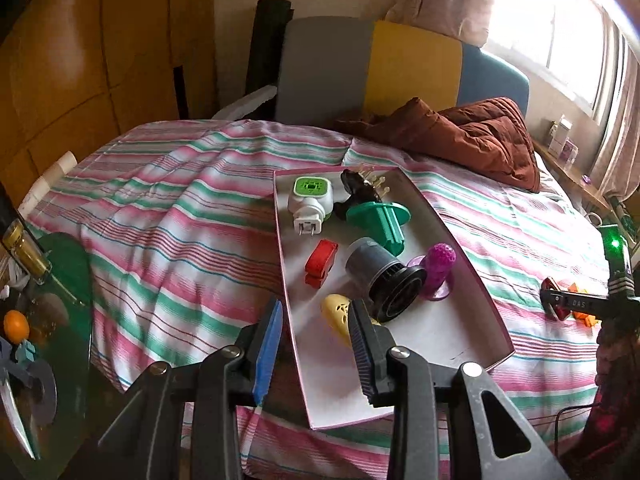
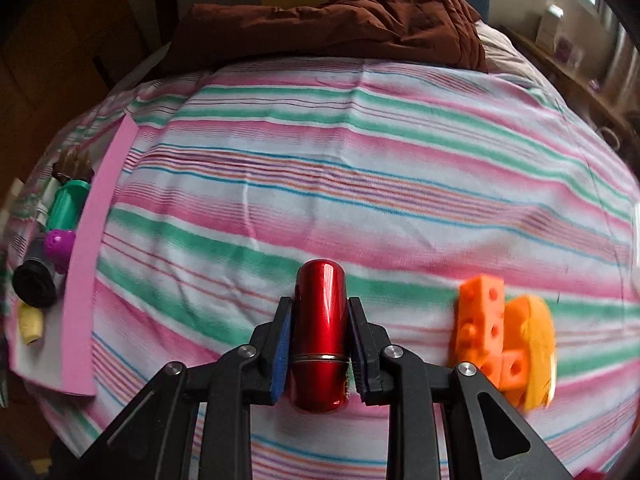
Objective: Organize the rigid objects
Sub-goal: 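Lift the red lipstick with the right gripper and carry it toward the tray, then lower the red lipstick into the tray and open the right gripper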
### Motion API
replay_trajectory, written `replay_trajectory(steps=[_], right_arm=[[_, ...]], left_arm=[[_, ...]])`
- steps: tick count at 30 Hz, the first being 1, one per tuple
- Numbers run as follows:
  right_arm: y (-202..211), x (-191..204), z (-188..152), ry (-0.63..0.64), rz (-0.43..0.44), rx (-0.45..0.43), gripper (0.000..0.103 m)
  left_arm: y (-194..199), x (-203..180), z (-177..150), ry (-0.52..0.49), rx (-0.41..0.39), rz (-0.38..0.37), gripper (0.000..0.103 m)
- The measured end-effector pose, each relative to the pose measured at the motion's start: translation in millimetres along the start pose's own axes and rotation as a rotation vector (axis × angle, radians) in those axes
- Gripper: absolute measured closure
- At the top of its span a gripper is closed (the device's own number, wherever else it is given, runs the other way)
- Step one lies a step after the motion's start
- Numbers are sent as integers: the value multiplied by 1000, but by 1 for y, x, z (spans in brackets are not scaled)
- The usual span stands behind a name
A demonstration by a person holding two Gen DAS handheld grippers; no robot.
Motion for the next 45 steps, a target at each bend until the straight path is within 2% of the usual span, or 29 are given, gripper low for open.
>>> replay_trajectory(steps=[9,15,23,28,33,37,40,45], right_arm=[[13,21,-10,-95,83,6,77],[30,35,-2,-109,120,-48,77],[68,101,24,23,282,-154,77],[81,155,25,128,388,-180,77],[75,207,13,223,461,-151,77],[55,237,-9,302,482,-80,77],[35,245,-23,351,453,-43,77],[17,251,-34,361,453,-12,77]], left_arm=[[0,3,-5,12,7,-6,69],[0,5,-8,18,9,-1,69],[2,5,-10,22,13,-3,69],[3,9,-10,33,10,10,69],[1,12,-13,38,19,14,69],[0,14,-15,39,22,18,69],[-3,15,-17,42,32,19,69],[-6,15,-19,36,37,17,69]])
Point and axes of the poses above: each gripper's, at about its wrist camera, not at the fingertips, and y roughly against the way its jaws point, x to its left, z to its top, the point moved 9 cm from there along -y, roughly the way its jaws point, and after that the axes turned 15 degrees about -x, right-handed, at the moved point
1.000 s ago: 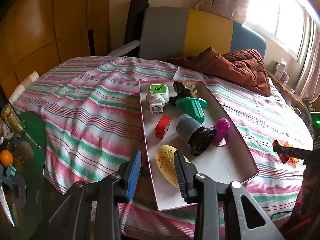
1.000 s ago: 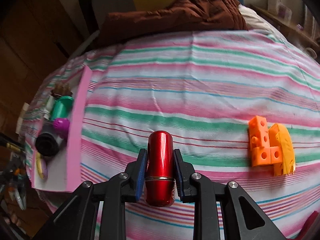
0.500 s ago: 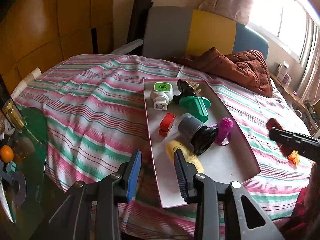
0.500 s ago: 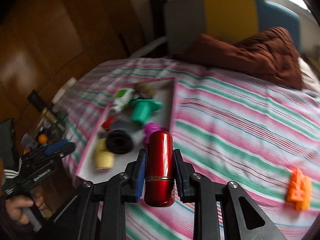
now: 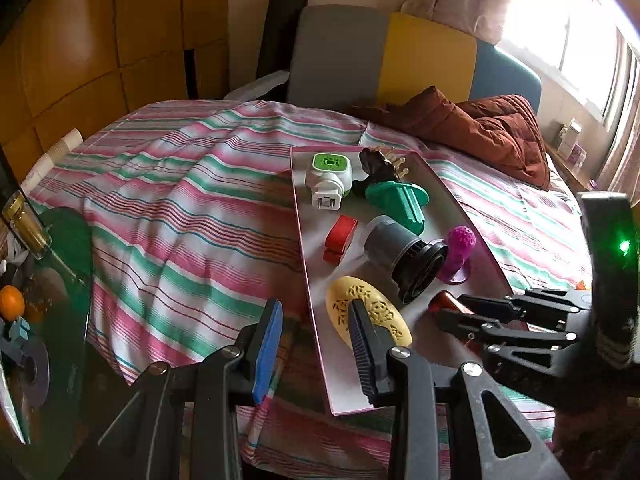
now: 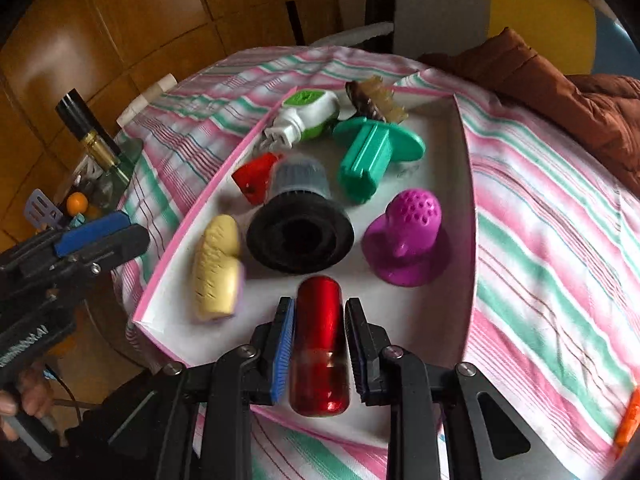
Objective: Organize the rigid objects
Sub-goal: 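Lower the red lipstick into the tray and open the right gripper, then move both grippers back to the orange cube stack and yellow piece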
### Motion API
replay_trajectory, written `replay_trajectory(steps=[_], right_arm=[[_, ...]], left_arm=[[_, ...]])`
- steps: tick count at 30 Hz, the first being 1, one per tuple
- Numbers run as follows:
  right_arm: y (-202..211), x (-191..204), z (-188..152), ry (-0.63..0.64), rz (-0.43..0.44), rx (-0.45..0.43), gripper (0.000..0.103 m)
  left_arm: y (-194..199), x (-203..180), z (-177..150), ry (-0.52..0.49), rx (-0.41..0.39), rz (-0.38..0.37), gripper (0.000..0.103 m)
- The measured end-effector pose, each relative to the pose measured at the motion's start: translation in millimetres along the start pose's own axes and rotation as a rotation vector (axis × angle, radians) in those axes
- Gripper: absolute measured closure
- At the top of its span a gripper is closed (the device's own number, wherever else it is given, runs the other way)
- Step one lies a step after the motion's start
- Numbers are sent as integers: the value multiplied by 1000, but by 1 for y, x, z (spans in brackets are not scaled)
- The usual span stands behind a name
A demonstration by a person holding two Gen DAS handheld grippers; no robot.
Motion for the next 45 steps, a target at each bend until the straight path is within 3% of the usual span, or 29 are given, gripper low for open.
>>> replay_trajectory(steps=[10,12,18,45], right_arm=[[-2,0,2,1,-12,-8,75],[-1,0,3,-1,-21,-15,67],[9,3,7,4,-33,-49,59],[68,-7,33,63,-168,-216,39]], left_arm=[[1,-2,1,-4,-3,-1,69],[2,-3,2,-5,-6,1,69],[6,-4,3,-9,-12,3,69],[17,-23,6,-74,-38,-15,66]])
Point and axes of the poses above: each gripper's, at about its wrist camera, not at the fingertips, and y roughly against the way its jaws point, x to its left, z to its top, the point moved 9 cm from there along -y, roughly the way its jaws point, and after that the axes turned 15 degrees about -x, right-handed, at the moved point
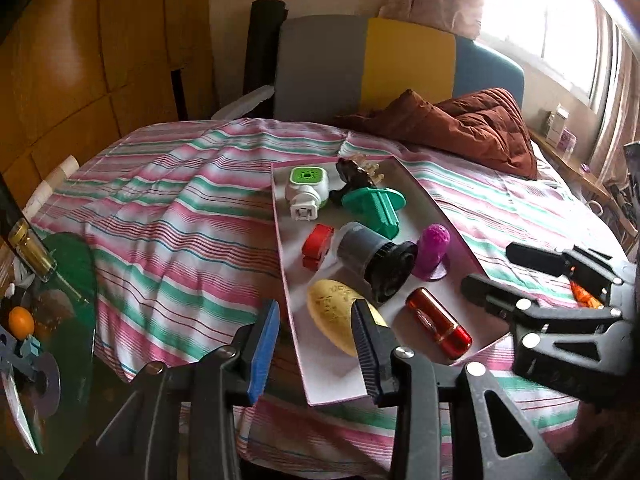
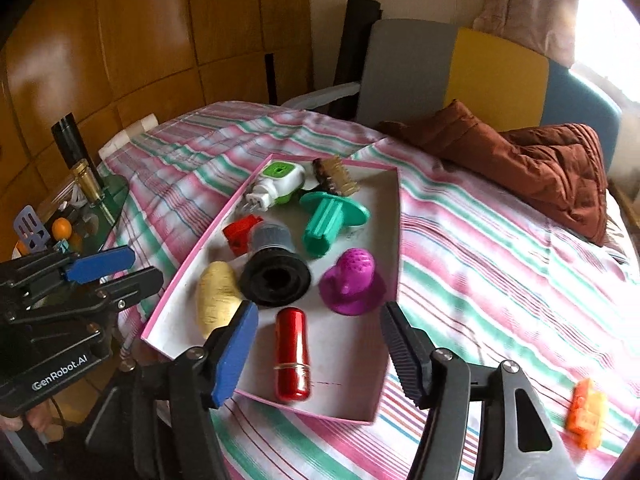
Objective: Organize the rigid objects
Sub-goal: 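Move both grippers back to the orange cube stack and yellow piece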
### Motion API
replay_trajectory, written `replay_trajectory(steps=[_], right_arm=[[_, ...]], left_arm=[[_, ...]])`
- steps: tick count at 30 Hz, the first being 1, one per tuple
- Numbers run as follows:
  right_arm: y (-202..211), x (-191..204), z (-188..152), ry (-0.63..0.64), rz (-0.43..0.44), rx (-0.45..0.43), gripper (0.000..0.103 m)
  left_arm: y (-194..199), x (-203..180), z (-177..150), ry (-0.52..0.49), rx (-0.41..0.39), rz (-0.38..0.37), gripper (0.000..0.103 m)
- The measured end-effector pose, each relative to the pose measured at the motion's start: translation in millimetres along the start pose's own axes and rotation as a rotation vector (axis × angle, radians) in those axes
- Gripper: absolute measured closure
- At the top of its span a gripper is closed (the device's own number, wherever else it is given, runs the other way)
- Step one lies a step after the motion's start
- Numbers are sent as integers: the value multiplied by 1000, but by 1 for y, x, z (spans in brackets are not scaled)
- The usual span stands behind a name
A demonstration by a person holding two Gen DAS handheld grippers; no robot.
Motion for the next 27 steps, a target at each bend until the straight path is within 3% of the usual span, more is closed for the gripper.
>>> replay_trajectory(steps=[7,11,14,27], right_arm=[[17,-37,-4,-38,-68,-9,38],[26,-65,-5,-59,-119,-12,29],[33,-90,-7,-75,-165,-10,28],[86,-236,-22,-215,-460,-22,24]], left_arm=[[3,-11,3,-32,-7,-9,66],[5,-16,6,-51,-16,-14,66],[5,-22,9,-65,-20,-19,66],[0,-67,25,-113,-34,-97,65]])
Point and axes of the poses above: each gripper's, at about its wrist camera, not at the fingertips, and y roughly against the way its jaws point, x to its left, z to its top, the point moved 9 cm from there along -y, roughly the way its jaws point, and after that the axes turned 15 degrees about -x, right-handed, at the moved point
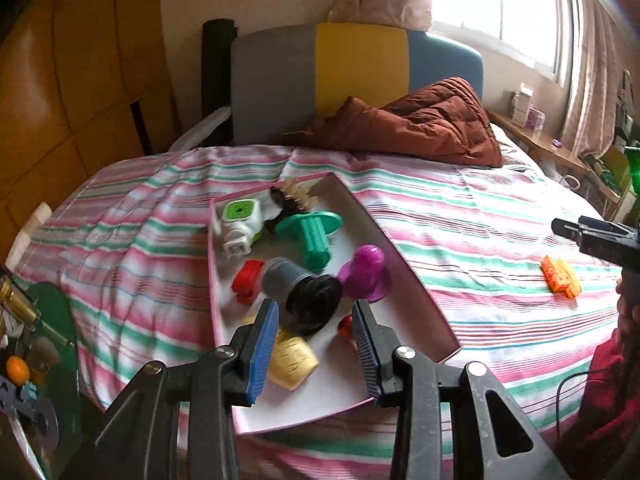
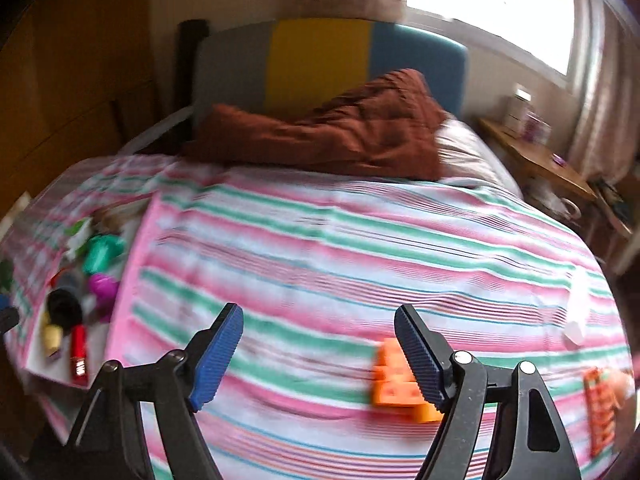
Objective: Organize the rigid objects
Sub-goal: 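Move both grippers back to the orange cube stack and yellow piece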
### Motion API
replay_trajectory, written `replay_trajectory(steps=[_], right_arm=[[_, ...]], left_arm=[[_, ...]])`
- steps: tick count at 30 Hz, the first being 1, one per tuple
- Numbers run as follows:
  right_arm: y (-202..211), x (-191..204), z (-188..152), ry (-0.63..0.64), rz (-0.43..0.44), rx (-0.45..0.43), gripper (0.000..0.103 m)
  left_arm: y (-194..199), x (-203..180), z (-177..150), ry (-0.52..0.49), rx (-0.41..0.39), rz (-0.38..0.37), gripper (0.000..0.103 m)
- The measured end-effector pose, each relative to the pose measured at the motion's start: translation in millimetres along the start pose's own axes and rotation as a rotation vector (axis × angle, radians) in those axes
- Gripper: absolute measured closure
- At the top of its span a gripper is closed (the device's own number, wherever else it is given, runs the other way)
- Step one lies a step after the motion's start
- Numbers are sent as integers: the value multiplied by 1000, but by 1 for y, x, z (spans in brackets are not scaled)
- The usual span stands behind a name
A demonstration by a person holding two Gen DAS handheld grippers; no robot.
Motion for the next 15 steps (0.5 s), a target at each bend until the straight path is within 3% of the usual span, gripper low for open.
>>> replay_trajectory(steps=[5,8,15], right_arm=[[-11,-69,-11,-110,-155,1,23],[-16,-101,-26,-221,-241,61,23],[-17,-111,-27,-253,-260,78,23]], left_arm=[[-4,-23,8,-35,-5,-36,65],[-8,-36,12,-51,-5,-56,65],[-19,-69,15,-84,9,-106,65]])
Point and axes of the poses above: each gripper's, at about its wrist camera, not at the fingertips, and y roughly against the way its jaws point, x to its left, z to its top, the point moved 9 cm from there along -y, roughly the way its jaws point, and after that the axes turned 15 degrees about -x, right-handed, at the moved point
